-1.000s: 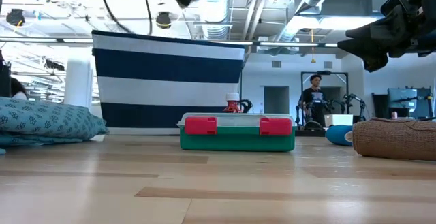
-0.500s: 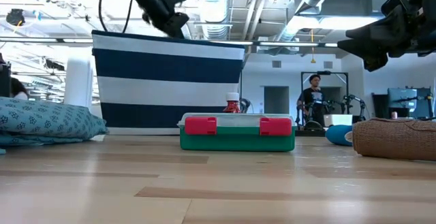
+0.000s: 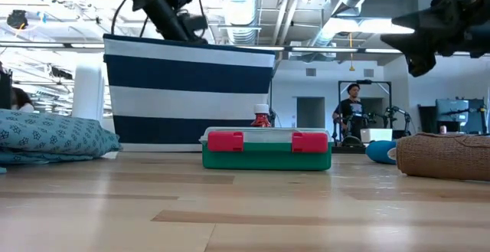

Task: Pick & place medical supplies in basket/bin
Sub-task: Put the rolled gauze into the blue bin, then put the medicine bottle into the blue bin

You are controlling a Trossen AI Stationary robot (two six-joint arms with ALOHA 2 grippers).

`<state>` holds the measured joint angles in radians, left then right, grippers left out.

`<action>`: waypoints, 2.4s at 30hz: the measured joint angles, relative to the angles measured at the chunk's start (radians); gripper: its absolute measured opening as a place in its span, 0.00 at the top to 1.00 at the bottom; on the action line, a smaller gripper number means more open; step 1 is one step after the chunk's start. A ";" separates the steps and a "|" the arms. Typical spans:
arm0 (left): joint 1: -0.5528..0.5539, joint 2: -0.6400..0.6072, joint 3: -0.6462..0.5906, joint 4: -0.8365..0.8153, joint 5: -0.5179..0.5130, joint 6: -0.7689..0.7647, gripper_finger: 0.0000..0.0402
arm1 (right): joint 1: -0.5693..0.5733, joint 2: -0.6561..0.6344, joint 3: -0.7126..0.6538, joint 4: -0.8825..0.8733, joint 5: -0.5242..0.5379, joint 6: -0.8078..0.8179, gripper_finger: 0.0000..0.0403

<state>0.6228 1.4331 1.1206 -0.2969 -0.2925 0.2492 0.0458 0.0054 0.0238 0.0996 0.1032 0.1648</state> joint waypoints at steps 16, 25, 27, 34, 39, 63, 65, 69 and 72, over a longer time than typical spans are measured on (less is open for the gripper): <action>-0.012 0.031 0.038 0.138 -0.098 0.034 0.50 | -0.009 0.001 0.001 0.123 0.000 -0.226 0.54; -0.114 0.030 0.218 0.291 -0.080 0.165 0.50 | -0.008 0.002 0.001 0.192 -0.034 -0.202 0.54; -0.143 0.030 0.263 0.298 -0.079 0.193 0.50 | -0.009 0.016 0.002 0.282 -0.026 -0.238 0.54; -0.228 0.029 0.346 0.298 -0.087 0.209 0.50 | -0.009 0.177 0.088 0.382 0.002 -0.278 0.52; -0.267 0.029 0.355 0.295 -0.119 0.242 0.50 | -0.009 0.438 0.227 0.373 0.003 -0.302 0.48; -0.648 -0.194 0.356 -0.146 -0.408 0.127 0.50 | -0.009 1.326 0.542 0.493 0.306 -0.250 0.53; -0.669 -0.218 0.356 -0.178 -0.408 0.084 0.50 | -0.009 1.401 0.542 0.592 0.305 -0.247 0.53; -0.694 -0.252 0.356 -0.263 -0.409 0.001 0.50 | -0.016 1.532 0.544 0.707 0.292 -0.264 0.50; -0.702 -0.260 0.356 -0.323 -0.409 -0.057 0.50 | -0.033 1.609 0.563 0.715 0.291 -0.222 0.47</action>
<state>-0.0788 1.1731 1.4765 -0.6198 -0.7013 0.1923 0.0129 1.6140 0.5869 0.8146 0.3940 -0.0569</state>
